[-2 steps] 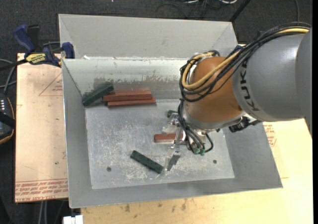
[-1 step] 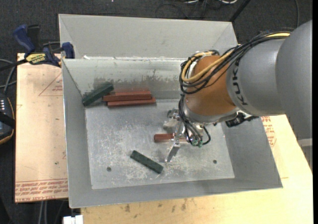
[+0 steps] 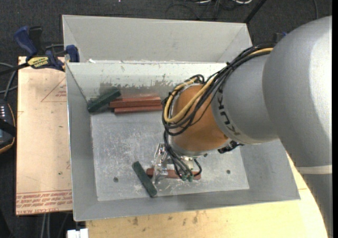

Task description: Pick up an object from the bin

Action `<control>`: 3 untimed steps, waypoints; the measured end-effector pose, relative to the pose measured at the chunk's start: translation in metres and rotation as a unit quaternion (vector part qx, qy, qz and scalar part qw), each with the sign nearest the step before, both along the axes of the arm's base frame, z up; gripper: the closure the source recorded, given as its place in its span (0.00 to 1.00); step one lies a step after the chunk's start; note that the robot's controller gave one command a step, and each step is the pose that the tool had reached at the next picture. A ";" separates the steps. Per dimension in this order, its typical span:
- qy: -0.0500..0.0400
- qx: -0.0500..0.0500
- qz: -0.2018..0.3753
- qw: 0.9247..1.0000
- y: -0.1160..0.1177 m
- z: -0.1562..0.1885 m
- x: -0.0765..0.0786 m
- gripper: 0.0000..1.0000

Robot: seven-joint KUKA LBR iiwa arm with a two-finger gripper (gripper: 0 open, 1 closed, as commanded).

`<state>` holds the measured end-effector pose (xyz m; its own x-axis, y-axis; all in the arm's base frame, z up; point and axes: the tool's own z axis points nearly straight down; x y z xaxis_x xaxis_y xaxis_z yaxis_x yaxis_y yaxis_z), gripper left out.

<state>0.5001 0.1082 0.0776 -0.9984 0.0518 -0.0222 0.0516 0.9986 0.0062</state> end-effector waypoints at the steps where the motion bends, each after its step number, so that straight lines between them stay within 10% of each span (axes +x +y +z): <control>1: 0.000 0.000 0.000 1.000 0.000 0.000 0.000 1.00; 3: 0.012 -0.002 0.000 1.000 -0.001 0.021 -0.006 1.00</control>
Offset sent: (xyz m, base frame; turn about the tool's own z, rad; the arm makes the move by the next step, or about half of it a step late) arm 0.0001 0.0000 0.1197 -0.0001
